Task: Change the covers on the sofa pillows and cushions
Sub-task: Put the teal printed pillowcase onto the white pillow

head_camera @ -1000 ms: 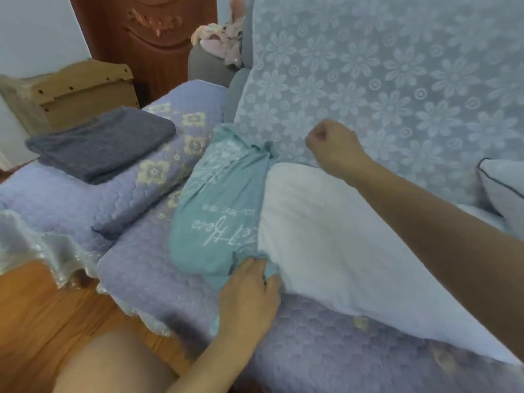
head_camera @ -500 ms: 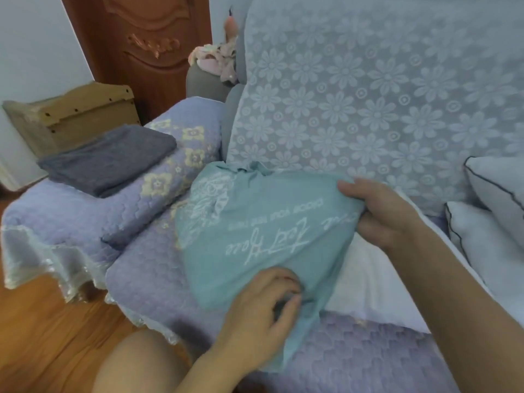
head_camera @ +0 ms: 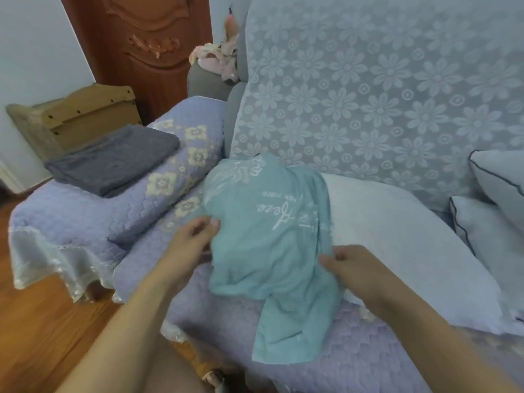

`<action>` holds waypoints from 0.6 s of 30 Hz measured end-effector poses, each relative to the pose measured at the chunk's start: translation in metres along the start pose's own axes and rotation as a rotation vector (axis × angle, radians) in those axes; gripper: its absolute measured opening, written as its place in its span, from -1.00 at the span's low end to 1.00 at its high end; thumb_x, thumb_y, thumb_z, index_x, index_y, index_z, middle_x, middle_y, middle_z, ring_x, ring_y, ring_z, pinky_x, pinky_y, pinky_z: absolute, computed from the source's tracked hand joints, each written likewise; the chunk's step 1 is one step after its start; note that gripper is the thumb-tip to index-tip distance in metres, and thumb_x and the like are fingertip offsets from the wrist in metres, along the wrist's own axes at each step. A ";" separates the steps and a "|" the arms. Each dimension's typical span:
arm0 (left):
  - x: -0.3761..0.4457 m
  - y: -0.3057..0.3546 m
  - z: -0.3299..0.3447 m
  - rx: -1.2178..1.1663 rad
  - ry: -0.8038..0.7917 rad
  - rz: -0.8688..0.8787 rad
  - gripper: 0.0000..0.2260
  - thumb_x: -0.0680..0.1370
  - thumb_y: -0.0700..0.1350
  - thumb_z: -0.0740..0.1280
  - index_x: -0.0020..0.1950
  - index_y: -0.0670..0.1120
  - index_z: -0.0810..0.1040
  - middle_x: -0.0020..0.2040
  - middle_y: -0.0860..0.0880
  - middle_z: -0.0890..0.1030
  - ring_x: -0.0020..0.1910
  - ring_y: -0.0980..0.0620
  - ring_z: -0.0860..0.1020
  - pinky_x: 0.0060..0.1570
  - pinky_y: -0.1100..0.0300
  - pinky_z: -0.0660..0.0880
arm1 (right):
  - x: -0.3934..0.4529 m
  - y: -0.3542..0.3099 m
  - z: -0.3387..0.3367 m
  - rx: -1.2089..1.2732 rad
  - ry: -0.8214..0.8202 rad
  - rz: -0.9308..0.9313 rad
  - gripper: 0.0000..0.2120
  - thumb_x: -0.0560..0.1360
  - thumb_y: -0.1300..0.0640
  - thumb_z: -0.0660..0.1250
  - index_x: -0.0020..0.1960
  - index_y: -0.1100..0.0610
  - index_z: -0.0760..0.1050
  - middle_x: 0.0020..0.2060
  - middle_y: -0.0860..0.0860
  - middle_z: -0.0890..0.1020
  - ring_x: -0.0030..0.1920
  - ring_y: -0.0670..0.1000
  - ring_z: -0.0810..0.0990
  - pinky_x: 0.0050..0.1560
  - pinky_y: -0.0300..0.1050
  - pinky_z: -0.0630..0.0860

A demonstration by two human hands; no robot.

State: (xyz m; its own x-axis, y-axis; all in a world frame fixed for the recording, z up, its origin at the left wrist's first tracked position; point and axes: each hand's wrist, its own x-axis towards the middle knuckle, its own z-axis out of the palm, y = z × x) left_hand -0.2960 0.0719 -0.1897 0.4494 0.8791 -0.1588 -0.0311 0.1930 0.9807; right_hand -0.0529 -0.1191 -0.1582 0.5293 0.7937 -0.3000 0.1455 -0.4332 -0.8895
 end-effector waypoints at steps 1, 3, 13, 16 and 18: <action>0.009 0.012 -0.002 -0.042 -0.032 0.039 -0.76 0.63 0.07 0.32 0.04 -0.11 0.57 -0.10 -0.11 0.61 -0.14 -0.06 0.55 -0.14 0.06 0.46 | 0.008 -0.001 -0.012 -0.008 0.145 -0.070 -0.78 0.59 0.16 0.31 -0.15 0.23 0.63 -0.22 0.06 0.68 -0.17 0.03 0.63 -0.10 -0.08 0.49; 0.025 0.022 -0.005 -0.040 0.041 0.074 -0.73 0.67 0.05 0.26 -0.02 -0.12 0.60 -0.12 -0.10 0.64 -0.10 -0.09 0.58 -0.06 0.02 0.49 | 0.025 -0.012 -0.047 -0.111 0.546 -0.121 -0.73 0.61 0.13 0.21 -0.23 0.17 0.50 -0.30 0.09 0.55 -0.24 0.06 0.48 -0.16 -0.06 0.32; 0.033 -0.050 -0.008 -0.106 0.037 -0.284 -0.76 0.64 0.00 0.28 0.13 -0.11 0.64 0.03 -0.12 0.72 0.01 -0.12 0.68 -0.02 0.04 0.58 | 0.058 0.020 -0.034 -0.371 0.574 -0.044 -0.67 0.68 0.10 0.13 -0.16 0.26 0.46 -0.33 0.04 0.43 -0.21 0.13 0.41 -0.17 -0.04 0.27; 0.031 -0.041 -0.025 0.156 0.326 -0.138 -0.76 0.67 -0.12 0.23 -0.08 -0.21 0.59 -0.17 -0.18 0.63 -0.15 -0.10 0.57 -0.25 0.10 0.43 | 0.058 0.028 -0.033 -0.392 0.573 -0.040 -0.65 0.68 0.11 0.13 -0.18 0.28 0.45 -0.34 0.08 0.45 -0.23 0.15 0.42 -0.19 -0.01 0.29; 0.014 -0.013 -0.055 0.558 0.508 0.000 -0.68 0.67 -0.11 0.22 -0.19 -0.27 0.54 -0.25 -0.16 0.57 -0.19 -0.09 0.51 -0.25 0.05 0.33 | 0.058 0.032 -0.036 -0.407 0.567 -0.052 -0.64 0.67 0.11 0.15 -0.21 0.29 0.44 -0.31 0.14 0.50 -0.29 0.14 0.42 -0.23 -0.01 0.28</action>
State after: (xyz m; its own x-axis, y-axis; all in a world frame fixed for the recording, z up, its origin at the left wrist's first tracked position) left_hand -0.3380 0.1055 -0.2107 -0.0218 0.9980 -0.0592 0.4862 0.0623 0.8716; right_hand 0.0123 -0.1018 -0.1918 0.8514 0.5206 0.0645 0.4258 -0.6141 -0.6645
